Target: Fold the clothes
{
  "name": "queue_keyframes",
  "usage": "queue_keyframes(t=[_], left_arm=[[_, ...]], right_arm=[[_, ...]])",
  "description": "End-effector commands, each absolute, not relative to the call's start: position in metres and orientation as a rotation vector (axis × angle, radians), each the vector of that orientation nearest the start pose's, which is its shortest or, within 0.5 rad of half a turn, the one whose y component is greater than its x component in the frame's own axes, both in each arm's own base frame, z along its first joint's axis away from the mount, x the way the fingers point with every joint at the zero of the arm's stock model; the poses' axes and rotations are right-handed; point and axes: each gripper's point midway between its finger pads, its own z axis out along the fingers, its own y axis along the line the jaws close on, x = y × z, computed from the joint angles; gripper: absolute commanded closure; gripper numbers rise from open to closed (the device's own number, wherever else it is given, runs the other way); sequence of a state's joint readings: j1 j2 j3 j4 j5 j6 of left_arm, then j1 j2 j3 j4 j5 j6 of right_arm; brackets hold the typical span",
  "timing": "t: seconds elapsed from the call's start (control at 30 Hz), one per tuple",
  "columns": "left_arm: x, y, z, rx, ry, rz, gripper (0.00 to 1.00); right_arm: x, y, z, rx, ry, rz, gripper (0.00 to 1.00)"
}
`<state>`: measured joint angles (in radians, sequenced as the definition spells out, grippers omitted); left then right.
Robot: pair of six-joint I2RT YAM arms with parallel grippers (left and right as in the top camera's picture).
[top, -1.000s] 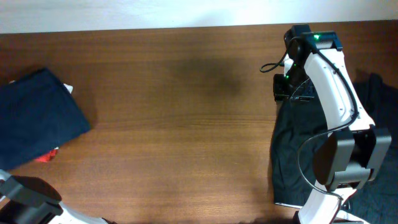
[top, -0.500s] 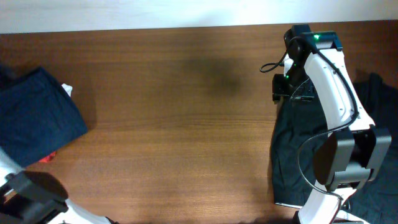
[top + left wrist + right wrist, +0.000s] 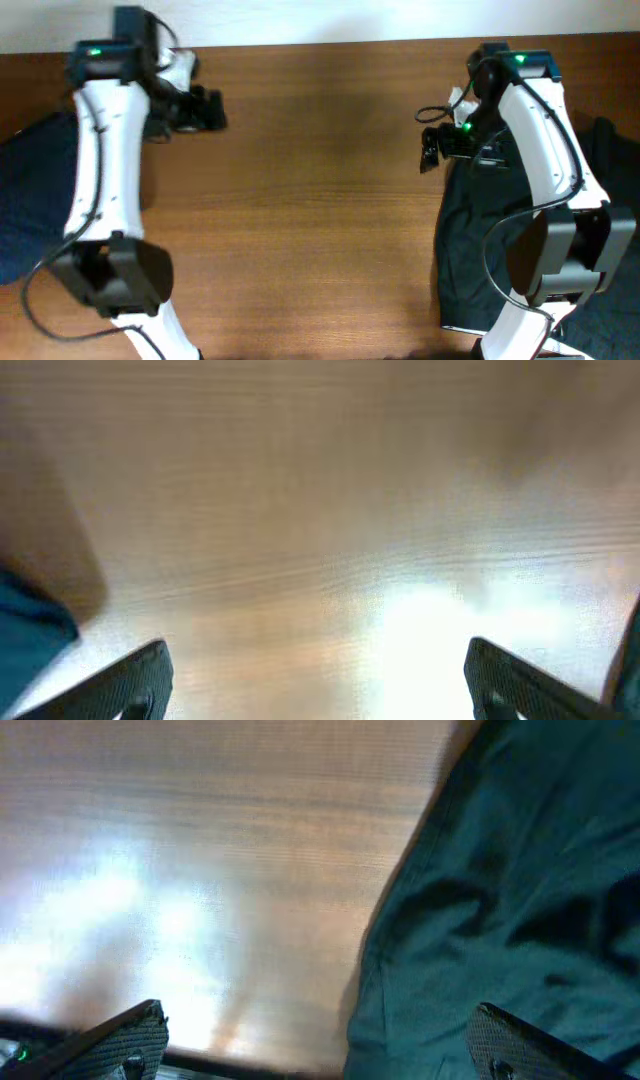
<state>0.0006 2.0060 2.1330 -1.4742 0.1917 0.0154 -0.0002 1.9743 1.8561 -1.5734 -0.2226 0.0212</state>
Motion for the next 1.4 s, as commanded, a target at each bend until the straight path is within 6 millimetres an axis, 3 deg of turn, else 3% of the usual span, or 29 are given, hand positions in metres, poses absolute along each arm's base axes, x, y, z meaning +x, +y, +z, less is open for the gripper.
queue_keyframes(t=[0.0,0.13,0.27,0.33,0.43,0.6,0.7,0.83,1.0,1.2,1.37], left_arm=[[0.398,-0.035,0.189,0.100,3.049,-0.203,0.07],[0.372,-0.034,0.189,0.052,3.153,-0.210,0.07],[0.362,-0.034,0.187,-0.022,3.180,-0.210,0.07],[0.342,-0.032,0.187,-0.025,3.207,-0.202,0.07],[0.318,-0.019,0.191,-0.087,3.212,-0.086,0.07],[0.293,-0.015,0.215,-0.099,2.954,-0.073,0.06],[0.278,-0.020,0.229,-0.014,2.799,-0.115,0.05],[0.243,-0.020,0.255,0.005,2.494,-0.128,0.06],[0.200,-0.019,0.272,0.019,2.216,-0.132,0.01],[0.162,-0.018,0.294,0.027,2.041,-0.131,0.01],[0.149,-0.018,0.284,0.025,2.073,-0.132,0.01]], right_arm=[[0.328,0.033,0.160,0.043,3.276,0.461,0.01],[0.313,0.030,0.160,0.068,3.324,0.476,0.01],[0.289,0.031,0.155,0.076,3.376,0.486,0.01],[0.269,0.028,0.151,0.062,3.405,0.451,0.01],[0.255,0.027,0.149,0.050,3.333,0.422,0.01],[0.236,0.028,0.162,0.045,3.061,0.364,0.01],[0.228,0.027,0.177,0.015,2.897,0.320,0.01],[0.210,0.020,0.218,-0.019,2.601,0.214,0.01],[0.182,0.013,0.259,-0.023,2.365,0.124,0.01],[0.169,0.014,0.277,-0.032,2.250,0.113,0.01],[0.169,0.014,0.277,-0.032,2.251,0.113,0.01]])
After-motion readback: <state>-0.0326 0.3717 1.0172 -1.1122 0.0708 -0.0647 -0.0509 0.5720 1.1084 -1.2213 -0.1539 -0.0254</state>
